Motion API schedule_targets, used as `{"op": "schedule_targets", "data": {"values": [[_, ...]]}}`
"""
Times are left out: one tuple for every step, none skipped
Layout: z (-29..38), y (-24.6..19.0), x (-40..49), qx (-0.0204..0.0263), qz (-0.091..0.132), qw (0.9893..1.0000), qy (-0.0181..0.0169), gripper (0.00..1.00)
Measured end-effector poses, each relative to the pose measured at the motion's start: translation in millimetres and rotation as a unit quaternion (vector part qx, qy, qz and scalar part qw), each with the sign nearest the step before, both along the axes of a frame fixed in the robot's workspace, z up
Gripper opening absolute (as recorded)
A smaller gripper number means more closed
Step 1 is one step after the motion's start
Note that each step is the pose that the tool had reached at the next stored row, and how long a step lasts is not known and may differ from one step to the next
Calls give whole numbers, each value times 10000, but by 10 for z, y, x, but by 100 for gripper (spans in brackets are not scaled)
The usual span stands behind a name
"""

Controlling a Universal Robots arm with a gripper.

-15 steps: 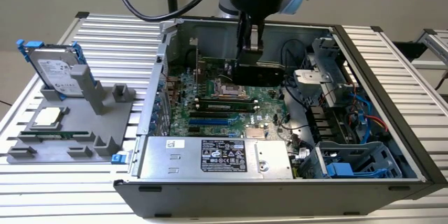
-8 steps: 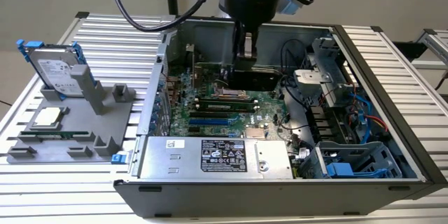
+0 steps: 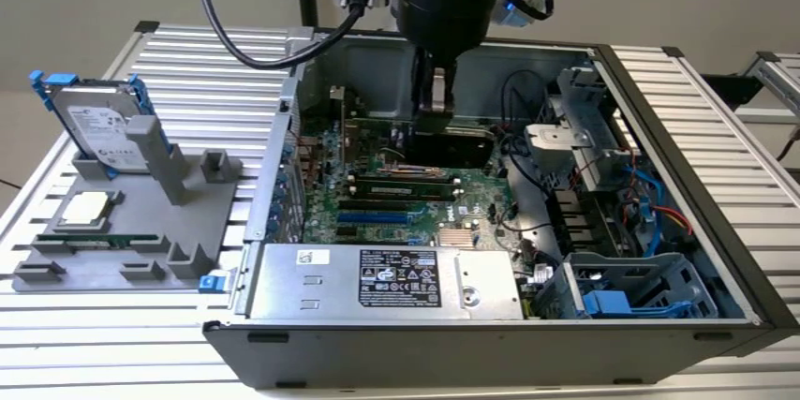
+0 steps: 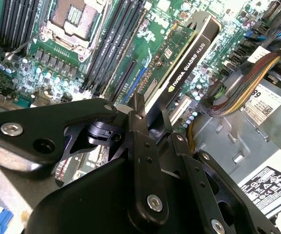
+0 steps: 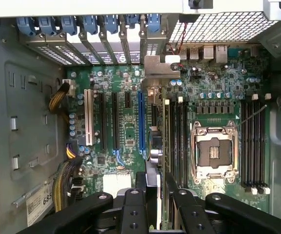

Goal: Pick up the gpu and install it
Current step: 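Insert the gpu into the slot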

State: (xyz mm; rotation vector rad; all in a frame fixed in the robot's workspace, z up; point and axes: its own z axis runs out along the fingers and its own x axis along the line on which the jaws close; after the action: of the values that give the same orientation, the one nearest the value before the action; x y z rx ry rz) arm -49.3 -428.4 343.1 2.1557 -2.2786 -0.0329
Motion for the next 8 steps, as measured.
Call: {"op": "schedule_targets", "data": {"values": [[0, 0, 0, -1, 0, 10000, 0, 0], [0, 0, 0, -1, 0, 10000, 0, 0], [-1, 0, 0, -1, 0, 10000, 0, 0], [-1, 0, 0, -2, 0, 10000, 0, 0], [-1, 0, 0, -2, 0, 10000, 0, 0], [-1, 0, -1, -3, -1, 10000, -2, 0], [-1, 0, -1, -2, -1, 10000, -3, 0], [-1, 0, -1, -2, -1, 10000, -3, 0]]}}
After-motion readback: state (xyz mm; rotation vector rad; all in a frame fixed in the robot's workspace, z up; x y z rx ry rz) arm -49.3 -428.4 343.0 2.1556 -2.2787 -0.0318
